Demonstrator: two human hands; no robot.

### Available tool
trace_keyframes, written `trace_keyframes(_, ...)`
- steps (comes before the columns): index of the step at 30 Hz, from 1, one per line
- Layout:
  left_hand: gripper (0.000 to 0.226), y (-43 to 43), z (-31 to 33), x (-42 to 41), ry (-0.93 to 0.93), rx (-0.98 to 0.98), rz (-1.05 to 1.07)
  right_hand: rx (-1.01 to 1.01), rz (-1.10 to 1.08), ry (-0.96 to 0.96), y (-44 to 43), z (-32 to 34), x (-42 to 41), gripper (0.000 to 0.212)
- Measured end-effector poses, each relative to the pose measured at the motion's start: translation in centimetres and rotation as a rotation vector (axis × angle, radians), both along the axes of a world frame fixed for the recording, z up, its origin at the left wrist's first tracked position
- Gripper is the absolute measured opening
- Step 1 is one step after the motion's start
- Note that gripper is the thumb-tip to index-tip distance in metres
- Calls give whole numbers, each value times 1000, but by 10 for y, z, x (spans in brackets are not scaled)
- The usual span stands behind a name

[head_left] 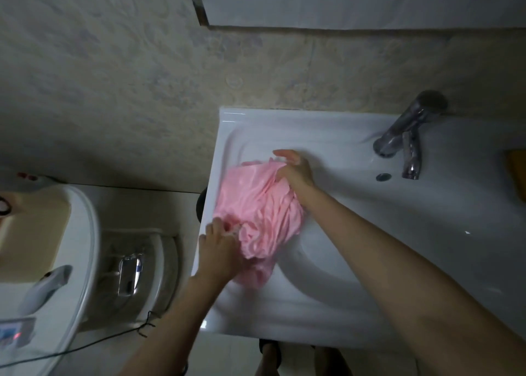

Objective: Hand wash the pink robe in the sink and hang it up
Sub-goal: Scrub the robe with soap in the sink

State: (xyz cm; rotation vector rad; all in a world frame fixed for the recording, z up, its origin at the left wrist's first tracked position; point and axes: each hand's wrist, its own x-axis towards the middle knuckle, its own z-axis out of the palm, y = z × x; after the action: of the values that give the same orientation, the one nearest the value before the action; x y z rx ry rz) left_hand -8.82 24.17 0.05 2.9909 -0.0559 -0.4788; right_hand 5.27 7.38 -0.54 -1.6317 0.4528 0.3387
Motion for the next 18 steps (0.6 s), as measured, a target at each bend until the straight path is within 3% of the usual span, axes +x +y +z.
trace_keyframes(2, 92, -10, -18, 1, -149, -25, -88, -221, -31, 55, -3, -2, -9, 53)
trace_keyframes(3, 89, -12, -27, 2, -131, -107, -94, -225, -56, 109, -6, -5, -16, 61)
trace_keyframes(7, 63, -15, -45, 2, -107, -322, -89, 177, -143, 180, -12, -25, -49, 103)
trace_keyframes(10, 50, -13, -57, 2, -115, -490, 4, 66, 150, 20, -2, -29, -46, 123)
trace_keyframes(14, 58, -11, -63, 4, -78, -639, 166, -240, 621, -35, 22, -16, -30, 104)
trace_keyframes(18, 36, -16, -63, 10, 13, -692, 407, -285, 655, -33, 23, 2, -40, 74)
